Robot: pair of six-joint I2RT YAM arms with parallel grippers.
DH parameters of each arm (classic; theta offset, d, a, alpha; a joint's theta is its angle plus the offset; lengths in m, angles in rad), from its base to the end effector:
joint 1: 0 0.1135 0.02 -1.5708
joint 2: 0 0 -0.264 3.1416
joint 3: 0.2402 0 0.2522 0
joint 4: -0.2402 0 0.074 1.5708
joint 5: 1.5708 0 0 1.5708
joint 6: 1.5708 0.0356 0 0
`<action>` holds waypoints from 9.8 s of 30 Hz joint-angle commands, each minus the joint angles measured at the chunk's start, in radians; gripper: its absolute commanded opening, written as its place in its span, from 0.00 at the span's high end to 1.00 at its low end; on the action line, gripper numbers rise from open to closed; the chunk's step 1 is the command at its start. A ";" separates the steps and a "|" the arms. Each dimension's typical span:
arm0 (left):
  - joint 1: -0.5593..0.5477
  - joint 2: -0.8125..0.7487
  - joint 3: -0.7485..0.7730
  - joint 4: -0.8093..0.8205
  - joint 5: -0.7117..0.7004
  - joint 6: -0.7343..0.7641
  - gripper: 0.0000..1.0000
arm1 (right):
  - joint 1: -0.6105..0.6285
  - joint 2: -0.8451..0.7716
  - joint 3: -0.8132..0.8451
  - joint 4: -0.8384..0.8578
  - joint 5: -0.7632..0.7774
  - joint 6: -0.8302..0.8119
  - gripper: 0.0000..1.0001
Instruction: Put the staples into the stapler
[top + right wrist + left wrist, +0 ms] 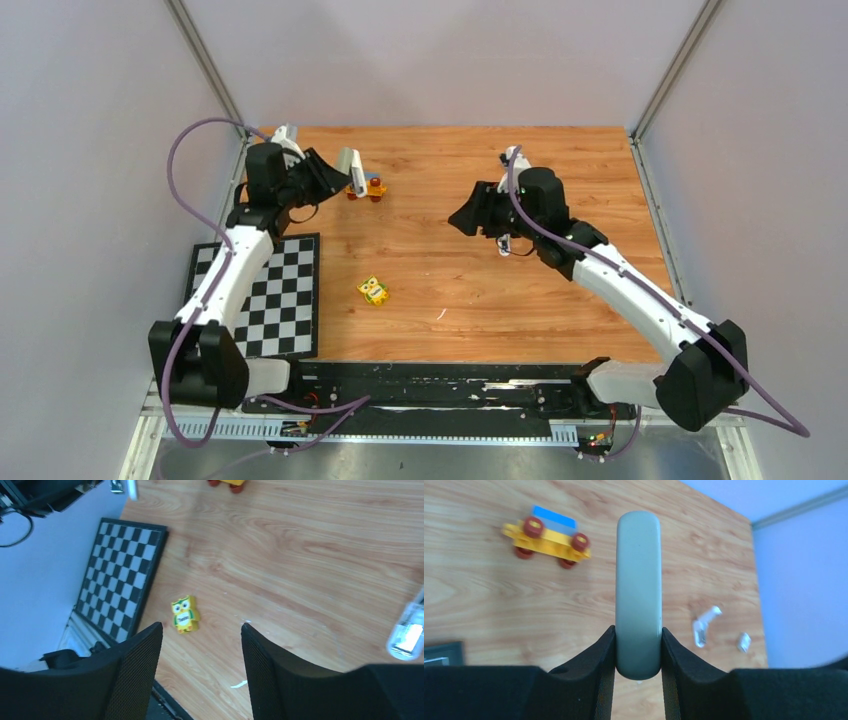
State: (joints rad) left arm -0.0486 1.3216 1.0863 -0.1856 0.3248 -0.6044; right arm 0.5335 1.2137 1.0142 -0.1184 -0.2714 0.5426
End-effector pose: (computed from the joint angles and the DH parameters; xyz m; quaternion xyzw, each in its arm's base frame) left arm 0.3045 -0.0262 0.3266 -0.1426 0.8205 -0.3006 0.4648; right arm 0.2385 0.1519 0.3373 -0.0757 0.8030 0.3918 0.4426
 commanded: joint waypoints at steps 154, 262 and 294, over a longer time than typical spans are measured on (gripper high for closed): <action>-0.520 0.265 -0.107 0.340 -0.436 0.081 1.00 | 0.285 -0.204 -0.336 -0.018 0.501 0.255 0.00; -0.597 -0.280 -0.164 -0.268 -0.237 0.342 0.00 | -0.731 0.468 -0.007 -0.263 0.356 -0.203 0.30; -0.596 -0.296 -0.182 -0.262 -0.244 0.339 0.00 | -0.683 0.501 0.035 -0.303 0.366 -0.286 0.60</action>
State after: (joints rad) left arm -0.6384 1.0515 0.9230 -0.4519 0.0921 -0.2722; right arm -0.1711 1.7065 1.0260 -0.3710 0.0734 0.2771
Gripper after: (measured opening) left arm 0.996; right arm 0.425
